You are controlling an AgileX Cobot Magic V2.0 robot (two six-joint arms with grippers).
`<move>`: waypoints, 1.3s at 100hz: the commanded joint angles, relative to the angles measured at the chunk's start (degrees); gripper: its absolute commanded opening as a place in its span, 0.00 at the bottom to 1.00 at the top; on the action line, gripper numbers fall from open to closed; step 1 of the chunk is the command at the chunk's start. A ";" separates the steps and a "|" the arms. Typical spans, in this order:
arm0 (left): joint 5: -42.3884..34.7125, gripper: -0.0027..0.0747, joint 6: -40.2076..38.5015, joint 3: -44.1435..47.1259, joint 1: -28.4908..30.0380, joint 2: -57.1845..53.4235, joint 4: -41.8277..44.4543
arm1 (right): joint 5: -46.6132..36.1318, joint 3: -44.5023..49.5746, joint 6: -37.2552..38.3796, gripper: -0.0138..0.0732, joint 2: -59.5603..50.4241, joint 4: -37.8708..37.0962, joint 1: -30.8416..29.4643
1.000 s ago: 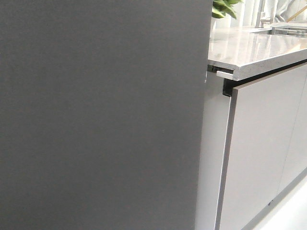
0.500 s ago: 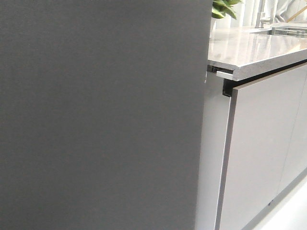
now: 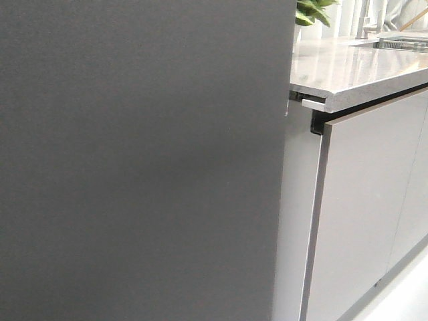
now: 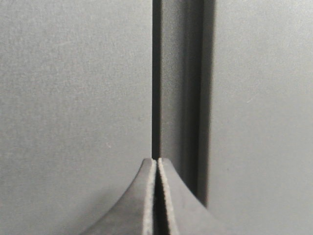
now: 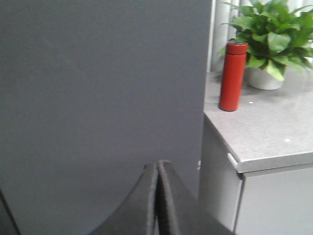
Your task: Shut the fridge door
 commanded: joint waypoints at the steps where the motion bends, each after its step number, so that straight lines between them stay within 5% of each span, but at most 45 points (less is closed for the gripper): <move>1: -4.15 0.01 -0.29 2.01 -0.20 -1.17 -0.35 | -5.91 0.85 0.27 0.11 -1.55 -0.72 -0.38; 79: -4.15 0.01 -0.29 2.01 -0.20 -1.17 -0.35 | -4.98 3.04 0.27 0.11 -2.47 -1.22 -1.48; 130: -4.15 0.01 -0.29 2.01 -0.20 -1.17 -0.35 | -39.06 34.20 0.27 0.11 -10.70 8.97 -38.83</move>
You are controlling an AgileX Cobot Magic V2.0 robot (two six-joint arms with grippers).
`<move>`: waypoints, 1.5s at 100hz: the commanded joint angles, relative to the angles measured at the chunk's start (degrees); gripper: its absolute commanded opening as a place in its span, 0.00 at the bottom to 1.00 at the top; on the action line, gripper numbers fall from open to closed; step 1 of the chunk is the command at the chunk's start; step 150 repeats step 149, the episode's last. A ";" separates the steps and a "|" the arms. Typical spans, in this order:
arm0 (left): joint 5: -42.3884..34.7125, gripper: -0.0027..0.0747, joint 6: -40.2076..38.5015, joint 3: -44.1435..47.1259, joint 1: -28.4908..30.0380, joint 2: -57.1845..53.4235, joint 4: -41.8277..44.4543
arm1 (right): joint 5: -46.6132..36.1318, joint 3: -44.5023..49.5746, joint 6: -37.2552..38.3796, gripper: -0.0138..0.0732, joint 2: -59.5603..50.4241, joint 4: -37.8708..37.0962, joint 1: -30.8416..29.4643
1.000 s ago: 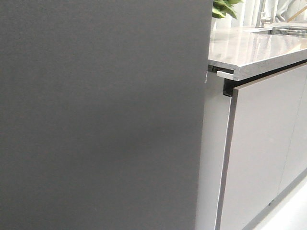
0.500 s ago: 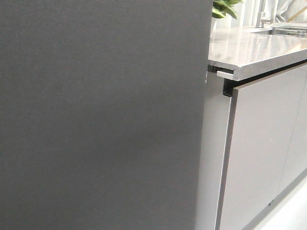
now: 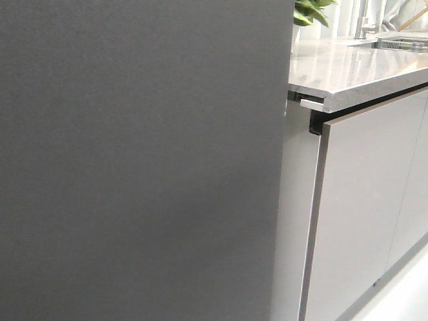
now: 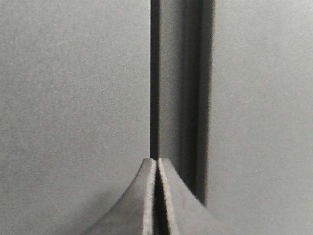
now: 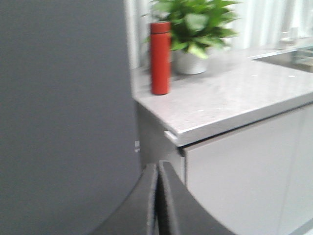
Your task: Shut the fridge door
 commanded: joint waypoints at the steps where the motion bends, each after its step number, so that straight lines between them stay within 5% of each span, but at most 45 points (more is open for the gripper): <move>1: -4.15 0.01 -0.29 2.01 -0.20 -1.17 -0.35 | -11.26 4.19 0.04 0.11 -1.75 1.61 -5.30; 39: -4.15 0.01 -0.29 2.01 -0.20 -1.17 -0.35 | -16.87 20.06 0.04 0.11 -9.60 2.76 -17.72; 150: -4.15 0.01 -0.29 2.01 -0.20 -1.17 -0.35 | -16.01 22.14 0.13 0.11 -11.74 3.90 -19.01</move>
